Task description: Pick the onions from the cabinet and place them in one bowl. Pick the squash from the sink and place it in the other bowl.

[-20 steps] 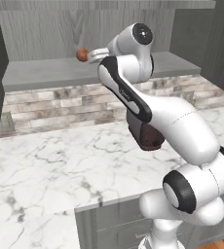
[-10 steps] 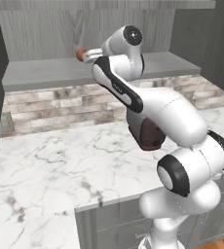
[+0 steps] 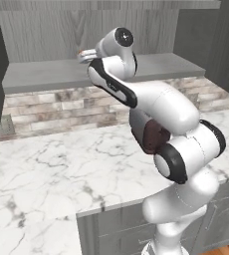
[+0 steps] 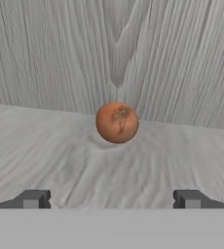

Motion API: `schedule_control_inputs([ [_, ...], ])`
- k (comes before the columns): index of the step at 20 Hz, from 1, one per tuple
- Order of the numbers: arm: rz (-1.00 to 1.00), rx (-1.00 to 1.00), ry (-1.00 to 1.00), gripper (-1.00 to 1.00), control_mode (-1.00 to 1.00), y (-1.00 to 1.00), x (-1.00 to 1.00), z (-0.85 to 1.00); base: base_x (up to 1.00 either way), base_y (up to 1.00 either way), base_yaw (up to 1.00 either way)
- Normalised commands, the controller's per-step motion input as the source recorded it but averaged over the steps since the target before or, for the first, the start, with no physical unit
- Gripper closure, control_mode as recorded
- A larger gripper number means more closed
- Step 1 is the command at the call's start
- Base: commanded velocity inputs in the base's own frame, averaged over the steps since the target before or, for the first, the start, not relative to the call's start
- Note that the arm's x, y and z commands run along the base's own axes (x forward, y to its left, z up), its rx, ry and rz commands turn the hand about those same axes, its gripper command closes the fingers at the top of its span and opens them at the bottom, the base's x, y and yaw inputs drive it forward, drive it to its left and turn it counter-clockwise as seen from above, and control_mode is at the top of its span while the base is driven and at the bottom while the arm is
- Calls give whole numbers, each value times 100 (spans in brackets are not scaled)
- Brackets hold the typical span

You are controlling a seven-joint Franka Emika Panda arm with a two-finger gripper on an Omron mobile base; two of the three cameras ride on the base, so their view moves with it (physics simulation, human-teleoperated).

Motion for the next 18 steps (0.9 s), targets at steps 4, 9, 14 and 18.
schedule_control_inputs([
  [4,0,0,0,-100,-100,13,41,-5,0,0,0],
  [9,0,0,0,-100,-100,4,39,0,0,0,0],
  [14,-1,-1,1,-100,-100,4,36,0,0,0,0],
  [18,-1,-1,0,-100,-100,8,32,-5,0,0,0],
])
